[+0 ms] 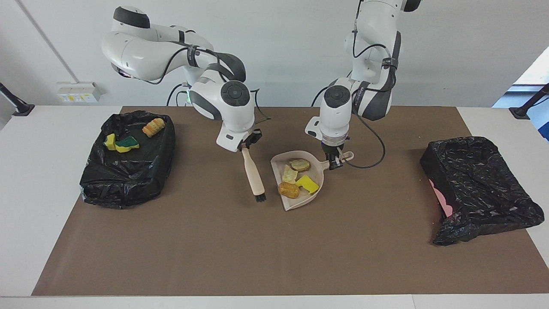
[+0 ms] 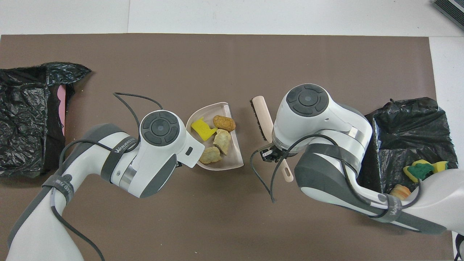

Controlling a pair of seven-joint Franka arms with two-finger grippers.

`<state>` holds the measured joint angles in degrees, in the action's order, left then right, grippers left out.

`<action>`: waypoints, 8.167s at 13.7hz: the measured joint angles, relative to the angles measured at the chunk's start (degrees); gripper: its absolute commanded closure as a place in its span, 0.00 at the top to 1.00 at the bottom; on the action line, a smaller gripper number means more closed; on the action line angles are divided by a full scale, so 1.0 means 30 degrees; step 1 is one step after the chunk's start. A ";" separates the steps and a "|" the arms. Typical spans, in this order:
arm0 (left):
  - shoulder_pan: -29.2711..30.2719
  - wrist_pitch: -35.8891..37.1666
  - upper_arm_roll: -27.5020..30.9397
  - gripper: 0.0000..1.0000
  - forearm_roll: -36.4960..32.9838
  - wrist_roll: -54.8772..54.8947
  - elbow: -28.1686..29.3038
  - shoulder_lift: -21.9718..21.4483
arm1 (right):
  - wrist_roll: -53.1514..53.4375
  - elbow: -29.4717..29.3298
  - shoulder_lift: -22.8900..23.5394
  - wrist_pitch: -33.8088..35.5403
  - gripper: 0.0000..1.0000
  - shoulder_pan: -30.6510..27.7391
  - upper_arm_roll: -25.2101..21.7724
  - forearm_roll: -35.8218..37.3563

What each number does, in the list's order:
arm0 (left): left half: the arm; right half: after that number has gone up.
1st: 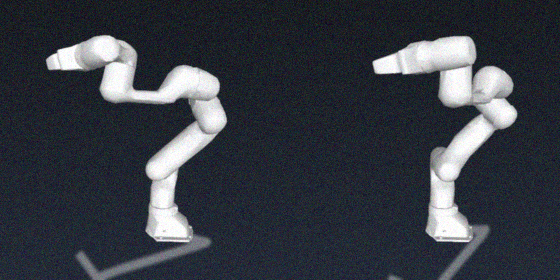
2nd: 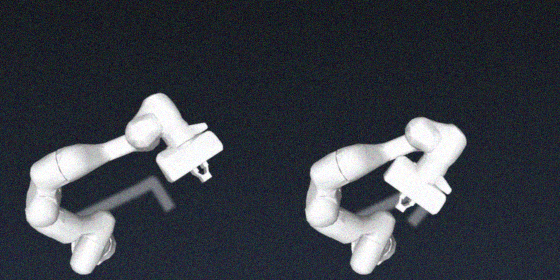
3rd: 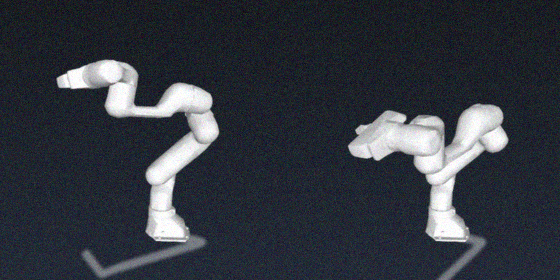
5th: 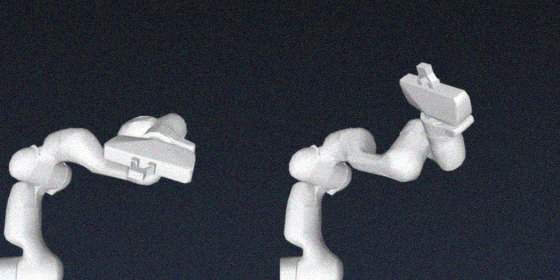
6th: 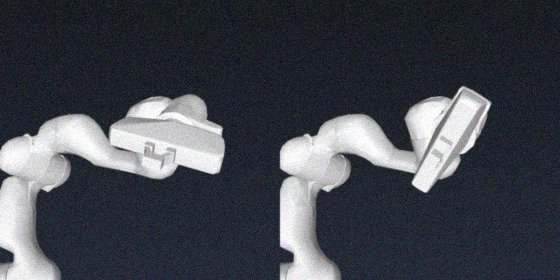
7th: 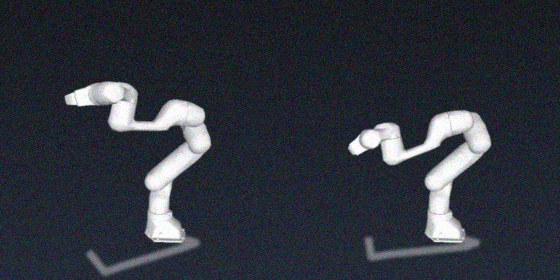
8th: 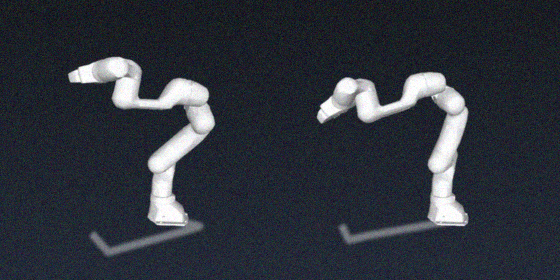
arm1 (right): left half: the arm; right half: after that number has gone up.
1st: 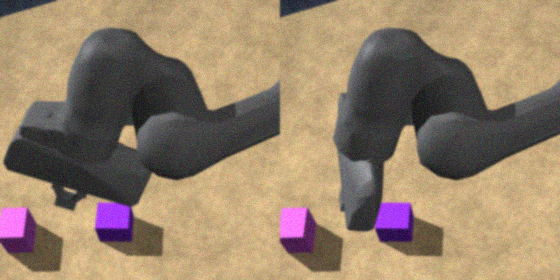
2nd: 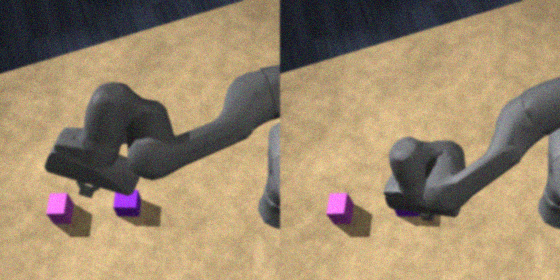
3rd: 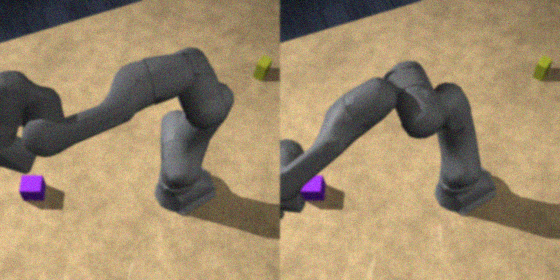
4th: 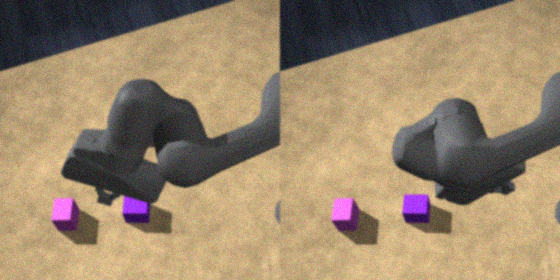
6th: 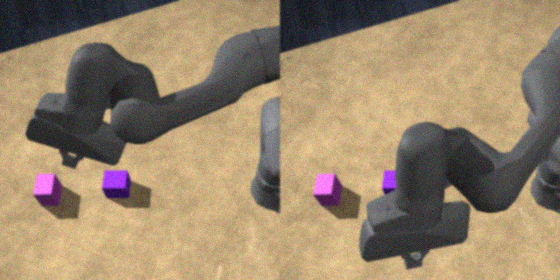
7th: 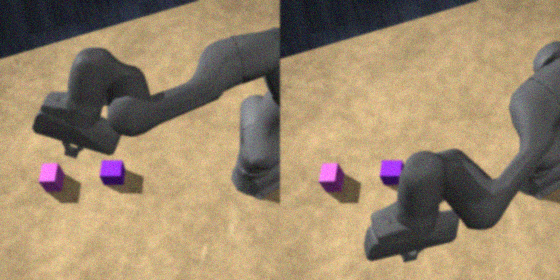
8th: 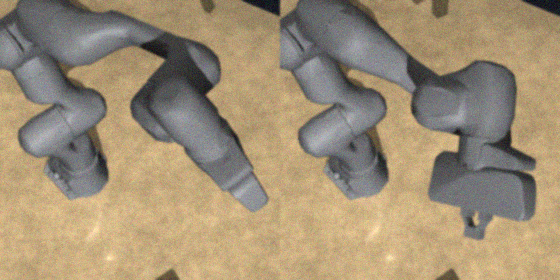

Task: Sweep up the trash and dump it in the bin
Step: 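Carry the loaded dustpan with the left gripper over the farther black bag, then tilt the dustpan with the left gripper to dump debris into the bag, then bring the empty dustpan back with the left gripper to the table center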

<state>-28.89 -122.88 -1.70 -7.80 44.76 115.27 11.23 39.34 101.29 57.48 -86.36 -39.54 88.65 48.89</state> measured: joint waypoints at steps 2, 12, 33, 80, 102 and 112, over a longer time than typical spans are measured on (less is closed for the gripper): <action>0.0002 -0.0004 0.0010 0.00 0.0000 -0.0009 0.0000 0.0000 | 0.0143 0.0034 0.0029 -0.0479 0.00 0.0667 -0.0514 -0.0141; 0.0237 -0.0041 0.0066 0.00 0.0000 -0.0018 0.0000 0.0000 | 0.4583 0.1711 0.0101 -0.2772 0.00 -0.0071 0.0679 -0.3826; 0.5433 0.2034 0.0152 0.00 0.0420 0.5093 -0.3276 -0.0440 | 1.3280 0.5510 0.0070 0.1920 0.00 -0.2449 0.5202 -0.4119; 1.5116 0.5713 0.0053 0.00 -1.4651 1.5741 -0.8926 -0.1268 | 0.1123 0.4928 -1.4842 -0.6250 0.00 -0.5379 0.0640 -1.4042; 0.7881 0.7420 -0.0276 0.00 0.2263 -0.7599 -0.7586 -0.0786 | -0.0599 0.6899 -1.8056 -0.7431 0.00 0.8170 -1.0677 -2.0446; 0.4456 0.5150 -0.0802 0.00 0.3050 -1.5106 -1.3356 0.5148 | -0.0426 0.8650 -1.8525 -0.9246 0.00 1.0549 -1.1724 -2.1722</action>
<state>-15.52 -107.43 -4.10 1.35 -0.56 75.20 26.67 38.06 127.24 1.90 -114.10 -7.89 53.48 -16.27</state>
